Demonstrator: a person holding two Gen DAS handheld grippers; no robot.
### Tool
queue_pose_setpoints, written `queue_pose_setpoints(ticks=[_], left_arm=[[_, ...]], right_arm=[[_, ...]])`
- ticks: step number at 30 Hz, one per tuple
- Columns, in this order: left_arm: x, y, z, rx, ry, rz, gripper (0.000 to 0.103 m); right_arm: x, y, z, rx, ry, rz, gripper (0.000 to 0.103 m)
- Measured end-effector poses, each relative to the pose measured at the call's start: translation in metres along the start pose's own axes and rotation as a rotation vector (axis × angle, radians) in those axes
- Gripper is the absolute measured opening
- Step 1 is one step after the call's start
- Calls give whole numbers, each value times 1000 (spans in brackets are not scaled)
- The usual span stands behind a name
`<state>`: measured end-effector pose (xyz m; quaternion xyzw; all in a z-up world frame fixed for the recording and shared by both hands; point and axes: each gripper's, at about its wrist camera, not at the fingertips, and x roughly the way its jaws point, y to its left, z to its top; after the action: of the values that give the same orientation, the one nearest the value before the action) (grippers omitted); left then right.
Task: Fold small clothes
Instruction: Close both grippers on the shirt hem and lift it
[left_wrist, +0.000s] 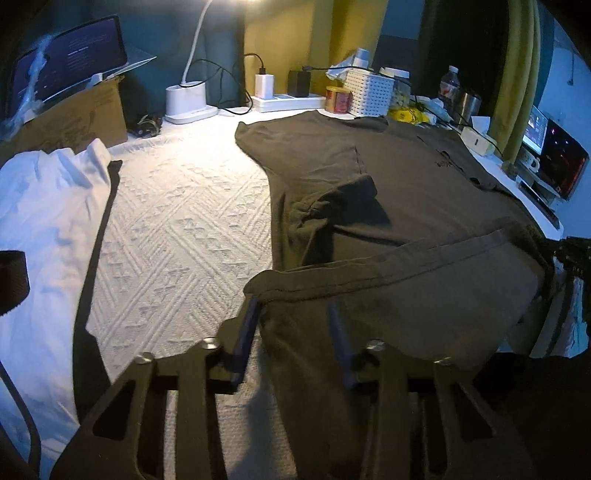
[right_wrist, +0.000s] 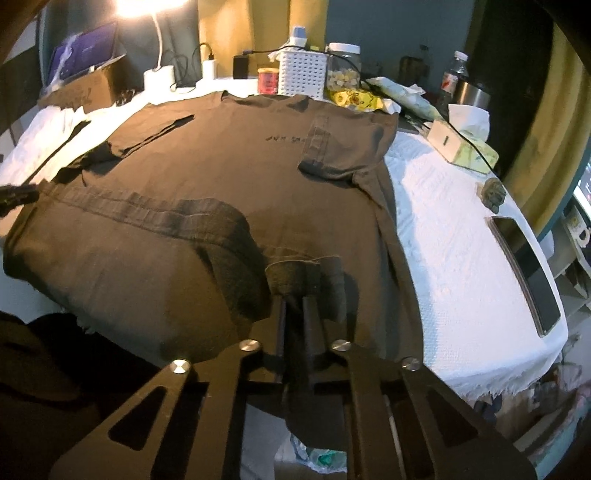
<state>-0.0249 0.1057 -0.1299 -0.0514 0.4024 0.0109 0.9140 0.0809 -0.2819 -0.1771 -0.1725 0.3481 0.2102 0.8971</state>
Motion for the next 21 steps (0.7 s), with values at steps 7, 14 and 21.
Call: queue_pose_setpoints(ticks=[7,14,21], left_arm=[[-8,-3,1,17,-41,28,2],[-30,-4,10,5,-93,24,2],[-42,-7,17,8,-131,35,2]], right_arm=[[-21,-15,8,21,-64,-51,5],[-42,-37,16,73,-131,-72,4],[-54,-51,24,98,-175,-92,4]])
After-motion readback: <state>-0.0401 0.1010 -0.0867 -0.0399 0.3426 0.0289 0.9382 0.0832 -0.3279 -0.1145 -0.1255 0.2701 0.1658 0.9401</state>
